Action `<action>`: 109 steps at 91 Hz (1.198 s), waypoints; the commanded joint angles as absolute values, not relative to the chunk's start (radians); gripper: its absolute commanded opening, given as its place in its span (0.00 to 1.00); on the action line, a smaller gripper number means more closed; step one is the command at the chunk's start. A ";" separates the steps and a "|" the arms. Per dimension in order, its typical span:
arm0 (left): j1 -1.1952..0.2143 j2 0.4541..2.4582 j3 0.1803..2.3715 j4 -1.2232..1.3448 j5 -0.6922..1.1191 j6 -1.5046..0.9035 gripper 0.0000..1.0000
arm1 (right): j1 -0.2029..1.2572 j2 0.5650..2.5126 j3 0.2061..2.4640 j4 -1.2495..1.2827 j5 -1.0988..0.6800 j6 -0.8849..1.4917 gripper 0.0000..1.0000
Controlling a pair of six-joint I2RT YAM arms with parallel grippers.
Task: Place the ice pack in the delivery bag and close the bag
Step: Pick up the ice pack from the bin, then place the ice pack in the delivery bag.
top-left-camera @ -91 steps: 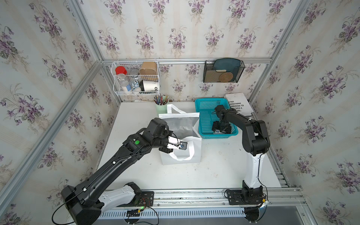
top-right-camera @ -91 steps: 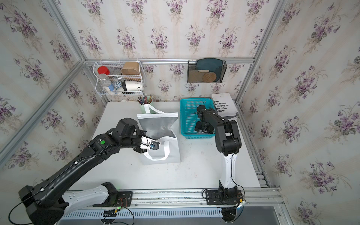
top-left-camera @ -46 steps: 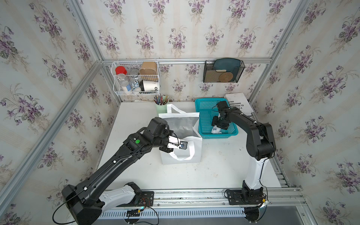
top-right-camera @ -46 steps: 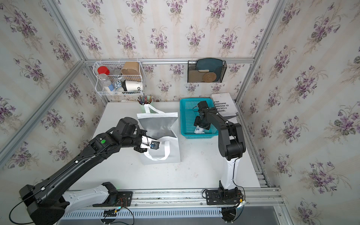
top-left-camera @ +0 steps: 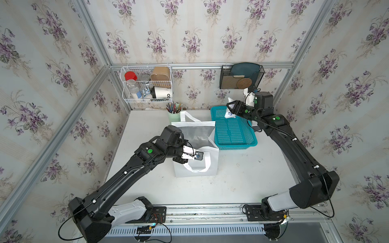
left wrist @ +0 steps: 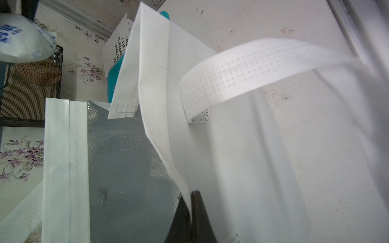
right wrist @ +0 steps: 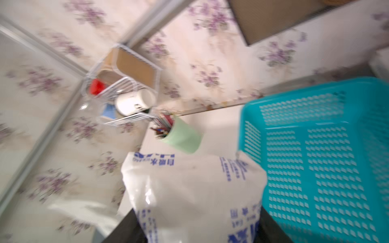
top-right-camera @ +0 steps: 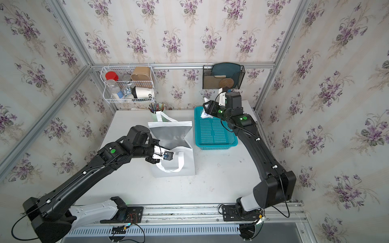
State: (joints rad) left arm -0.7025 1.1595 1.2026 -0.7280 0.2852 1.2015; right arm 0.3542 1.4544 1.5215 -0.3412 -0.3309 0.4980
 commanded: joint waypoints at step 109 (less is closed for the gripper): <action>-0.703 1.160 1.203 -0.715 0.292 1.204 0.00 | 0.758 1.443 1.380 -0.330 -0.307 0.193 0.87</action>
State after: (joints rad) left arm -0.7025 1.1580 1.2022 -0.7238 0.2855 1.2030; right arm 0.7582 1.4498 1.3743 -0.3424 -0.3046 0.2226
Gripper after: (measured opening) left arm 0.064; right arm 0.862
